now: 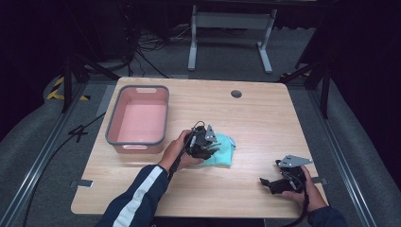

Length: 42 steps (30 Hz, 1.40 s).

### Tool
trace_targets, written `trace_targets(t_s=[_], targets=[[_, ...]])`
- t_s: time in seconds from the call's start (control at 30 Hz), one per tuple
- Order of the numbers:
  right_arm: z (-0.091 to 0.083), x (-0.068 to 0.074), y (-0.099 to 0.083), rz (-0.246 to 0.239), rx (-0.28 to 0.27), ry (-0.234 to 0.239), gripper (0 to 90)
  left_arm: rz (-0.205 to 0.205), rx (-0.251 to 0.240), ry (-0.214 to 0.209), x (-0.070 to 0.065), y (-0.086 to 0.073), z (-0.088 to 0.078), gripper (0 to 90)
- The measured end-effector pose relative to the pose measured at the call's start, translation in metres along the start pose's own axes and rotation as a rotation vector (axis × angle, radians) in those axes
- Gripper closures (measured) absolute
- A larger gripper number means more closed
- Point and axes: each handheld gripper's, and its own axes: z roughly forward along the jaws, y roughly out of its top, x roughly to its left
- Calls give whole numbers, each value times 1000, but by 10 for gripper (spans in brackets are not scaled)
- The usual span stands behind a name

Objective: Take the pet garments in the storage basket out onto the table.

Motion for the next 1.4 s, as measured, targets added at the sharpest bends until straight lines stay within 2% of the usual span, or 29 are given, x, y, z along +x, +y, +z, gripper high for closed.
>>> trace_targets(t_s=[0.17,0.27,0.37,0.47,0.57,0.7,0.77,0.9,1.07,1.17,1.3,1.4], targets=[[0,0,0,2,1,0,6,20,-1,24,-4,1,-8,442],[0,0,0,2,1,0,6,15,-4,17,-5,1,-12,340],[0,0,0,2,1,0,6,28,7,17,-8,1,-18,286],[0,0,0,2,1,0,6,21,-20,-7,-10,-2,-26,236],[0,0,0,0,0,0,6,46,-22,-7,-13,-5,-35,191],[0,0,0,1,1,0,6,56,-27,-1,-16,-9,-44,217],[0,0,0,1,1,0,6,83,-21,11,-18,-13,-50,219],[0,0,0,1,1,0,6,105,-11,16,-21,-18,-57,214],[0,0,0,2,1,0,6,135,7,44,-27,-32,-68,215],[0,0,0,2,1,0,6,155,35,69,-29,-39,-74,214],[0,0,0,2,1,0,5,148,31,83,-30,-51,-83,212],[0,0,0,0,0,0,6,151,48,101,-30,-60,-89,226]])
